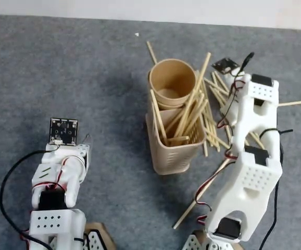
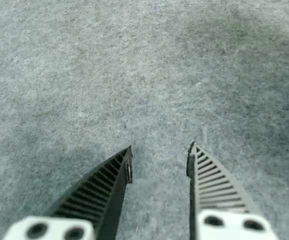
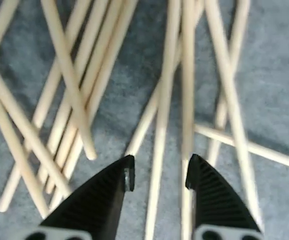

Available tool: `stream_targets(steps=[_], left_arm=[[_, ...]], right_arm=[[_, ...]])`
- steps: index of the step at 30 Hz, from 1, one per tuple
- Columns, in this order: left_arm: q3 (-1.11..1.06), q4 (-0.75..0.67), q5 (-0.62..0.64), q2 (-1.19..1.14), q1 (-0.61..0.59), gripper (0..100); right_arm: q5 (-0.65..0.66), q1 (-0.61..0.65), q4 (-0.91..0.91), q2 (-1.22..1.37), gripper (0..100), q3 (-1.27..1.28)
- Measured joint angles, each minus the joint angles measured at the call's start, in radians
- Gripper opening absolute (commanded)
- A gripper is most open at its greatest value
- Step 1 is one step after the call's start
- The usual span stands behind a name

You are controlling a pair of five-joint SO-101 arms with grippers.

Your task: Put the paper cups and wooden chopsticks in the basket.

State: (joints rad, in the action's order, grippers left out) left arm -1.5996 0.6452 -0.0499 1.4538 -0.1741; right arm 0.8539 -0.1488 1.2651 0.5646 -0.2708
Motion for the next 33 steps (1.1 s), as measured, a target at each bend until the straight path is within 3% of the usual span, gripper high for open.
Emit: stream_targets(steps=[4,9,14,22,33], left_arm=[[0.0,0.0,0.0,0.0,0.0,20],[0.0,0.0,0.0,0.0,0.0,20],[0.0,0.0,0.0,0.0,0.0,20],[0.0,0.0,0.0,0.0,0.0,20],[-0.002,0.0,0.0,0.0,0.0,20]], right_arm=[[0.0,-0.005,-0.037,0.074,17.1,-0.02],[-0.002,-0.006,-0.066,0.117,0.0,-0.025],[-0.003,-0.011,-0.072,0.107,0.5,-0.026],[-0.181,-0.006,-0.064,-0.043,0.5,-0.002],[-0.483,0.009,-0.089,-0.578,0.5,-0.002]])
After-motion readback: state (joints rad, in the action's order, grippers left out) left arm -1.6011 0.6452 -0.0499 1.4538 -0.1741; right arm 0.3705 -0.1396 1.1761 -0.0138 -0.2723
